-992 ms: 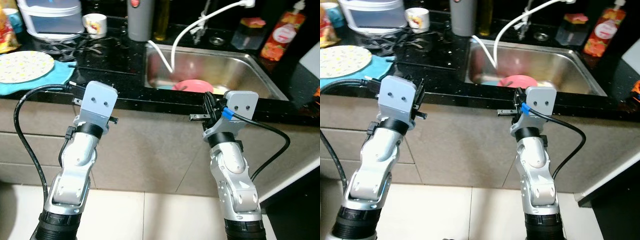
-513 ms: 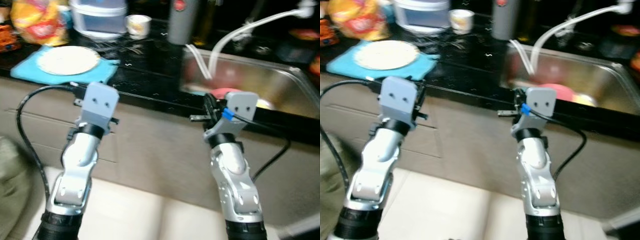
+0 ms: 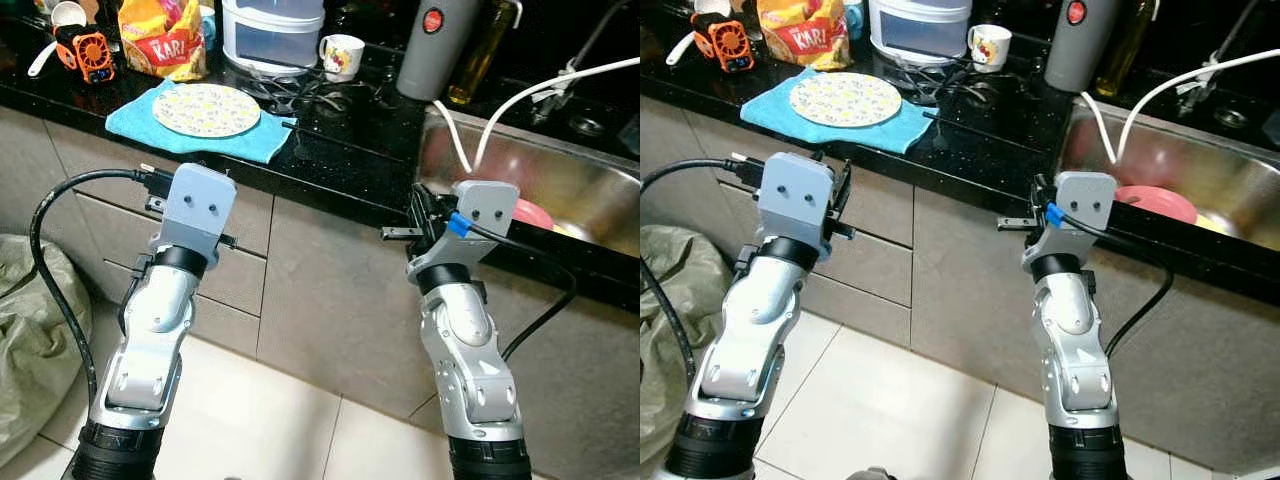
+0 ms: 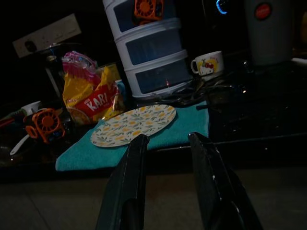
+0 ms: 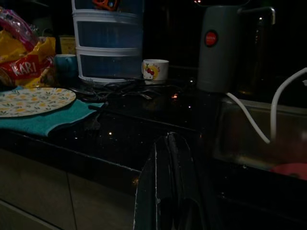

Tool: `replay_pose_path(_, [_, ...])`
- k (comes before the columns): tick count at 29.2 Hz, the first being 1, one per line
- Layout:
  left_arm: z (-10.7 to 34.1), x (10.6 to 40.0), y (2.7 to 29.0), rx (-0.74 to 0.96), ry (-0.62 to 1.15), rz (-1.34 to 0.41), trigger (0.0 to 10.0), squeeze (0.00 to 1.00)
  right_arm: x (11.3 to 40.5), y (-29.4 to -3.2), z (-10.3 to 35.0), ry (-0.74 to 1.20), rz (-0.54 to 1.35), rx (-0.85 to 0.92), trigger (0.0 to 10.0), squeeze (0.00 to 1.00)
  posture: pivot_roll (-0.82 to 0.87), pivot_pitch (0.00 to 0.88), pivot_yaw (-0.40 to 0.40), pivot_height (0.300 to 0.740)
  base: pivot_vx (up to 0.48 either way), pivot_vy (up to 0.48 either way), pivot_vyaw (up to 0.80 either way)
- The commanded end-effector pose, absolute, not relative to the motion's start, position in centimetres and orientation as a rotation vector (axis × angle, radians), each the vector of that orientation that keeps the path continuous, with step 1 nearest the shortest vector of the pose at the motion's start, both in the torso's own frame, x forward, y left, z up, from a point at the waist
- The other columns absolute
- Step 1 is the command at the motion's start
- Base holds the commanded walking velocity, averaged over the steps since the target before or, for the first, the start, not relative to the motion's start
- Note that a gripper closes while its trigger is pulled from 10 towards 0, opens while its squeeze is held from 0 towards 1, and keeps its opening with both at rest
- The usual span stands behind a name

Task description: Kitchen organization

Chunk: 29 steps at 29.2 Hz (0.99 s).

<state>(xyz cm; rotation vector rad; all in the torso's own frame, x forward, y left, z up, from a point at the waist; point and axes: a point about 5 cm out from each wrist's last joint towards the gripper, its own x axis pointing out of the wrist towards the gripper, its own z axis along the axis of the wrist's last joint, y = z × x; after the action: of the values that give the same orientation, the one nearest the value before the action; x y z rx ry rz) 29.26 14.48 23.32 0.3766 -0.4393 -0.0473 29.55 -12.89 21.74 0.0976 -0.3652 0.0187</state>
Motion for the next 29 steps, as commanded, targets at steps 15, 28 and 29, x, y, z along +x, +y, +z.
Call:
replay_pose_path(15, [22.8, 29.3, 14.0, 0.378, -0.415, -0.070, 10.0, 0.00, 29.6, -13.6, 21.1, -0.323, -0.015, 0.088, 10.0, 0.00, 0.17, 0.046, -0.108, 0.740, 0.000, 0.000, -0.56])
replay_pose_path(28, [23.4, 29.6, 14.3, 0.322, -0.397, -0.044, 10.0, 0.00, 29.6, -13.3, 21.9, -0.347, 0.007, 0.088, 10.0, 0.00, 0.17, 0.047, -0.109, 0.740, 0.000, 0.000, 0.00])
replay_pose_path(29, [23.4, 29.6, 14.3, 0.320, -0.398, -0.043, 10.0, 0.00, 29.6, -13.3, 22.0, -0.350, 0.010, 0.089, 10.0, 0.00, 0.17, 0.047, -0.109, 0.740, 0.000, 0.000, 0.00])
